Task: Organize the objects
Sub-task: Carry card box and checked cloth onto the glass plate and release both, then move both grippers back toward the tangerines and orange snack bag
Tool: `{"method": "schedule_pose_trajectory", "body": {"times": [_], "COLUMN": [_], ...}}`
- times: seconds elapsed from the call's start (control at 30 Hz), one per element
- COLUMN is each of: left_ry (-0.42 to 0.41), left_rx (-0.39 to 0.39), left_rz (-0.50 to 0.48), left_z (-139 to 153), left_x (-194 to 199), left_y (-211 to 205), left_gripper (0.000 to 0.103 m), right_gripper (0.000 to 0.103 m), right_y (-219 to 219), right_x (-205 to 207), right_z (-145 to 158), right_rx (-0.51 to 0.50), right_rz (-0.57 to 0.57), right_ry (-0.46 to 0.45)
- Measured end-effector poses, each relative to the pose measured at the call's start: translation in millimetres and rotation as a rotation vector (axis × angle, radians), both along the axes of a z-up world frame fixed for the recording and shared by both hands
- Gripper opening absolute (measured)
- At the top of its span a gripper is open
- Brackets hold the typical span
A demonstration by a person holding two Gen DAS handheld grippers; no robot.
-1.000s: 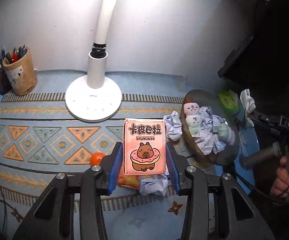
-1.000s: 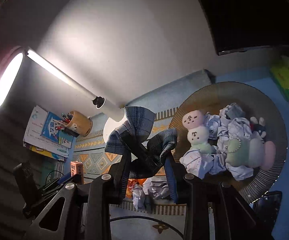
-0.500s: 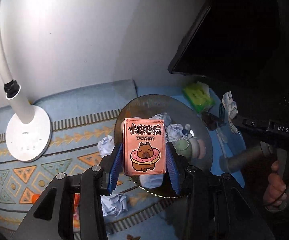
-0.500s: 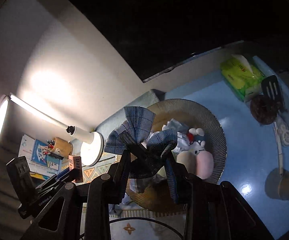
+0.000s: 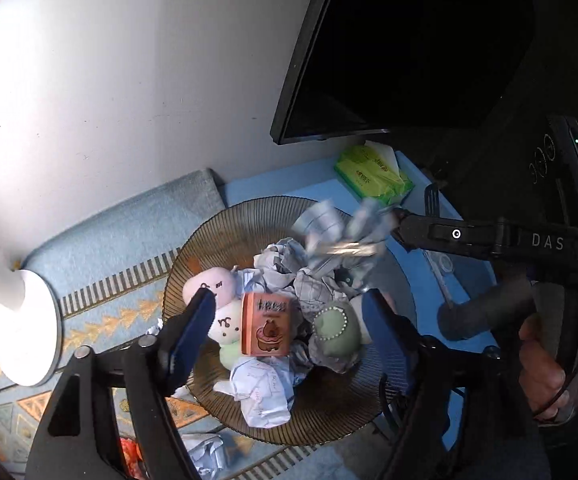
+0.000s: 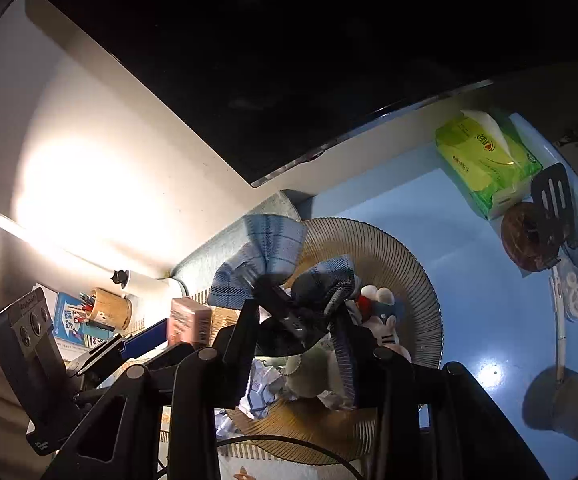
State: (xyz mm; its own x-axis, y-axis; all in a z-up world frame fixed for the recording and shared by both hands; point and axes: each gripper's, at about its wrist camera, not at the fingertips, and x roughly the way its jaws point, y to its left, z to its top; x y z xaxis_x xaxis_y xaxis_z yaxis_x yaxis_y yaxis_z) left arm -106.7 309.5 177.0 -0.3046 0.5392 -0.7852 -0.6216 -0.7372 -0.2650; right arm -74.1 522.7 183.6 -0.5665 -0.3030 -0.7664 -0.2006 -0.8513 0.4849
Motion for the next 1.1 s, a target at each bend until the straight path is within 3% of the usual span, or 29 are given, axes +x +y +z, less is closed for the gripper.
{"method": "schedule_pose_trajectory", "body": {"times": [0.03,0.1,0.5,1.1], "left_ry": [-0.011,-0.037,-0.096,-0.075], "left_rx": [0.003,0.007,0.004,0.032], "left_rz": [0.004,0.021,0.135,0.473], "left_z": [-2,-6,-18,-7], "left_x": [0,0,22,46], "left_y": [-2,-8,-67,-229], "left_gripper": [0.077,0.077,0.077,0.077], "right_gripper": [0.051,0.055,0.055,0.057], "right_y": [1,5,-6,-76], "right_x": [-2,-4,9,33], "right_z": [-3,-10,-4,7], "right_rx": [-0.008,-0.024,-0.038,-0.03], "right_rz": [-0.002,-0.011,0.017,0.159], "right_ry": [-0.007,-0.023,-0.012,-0.025]}}
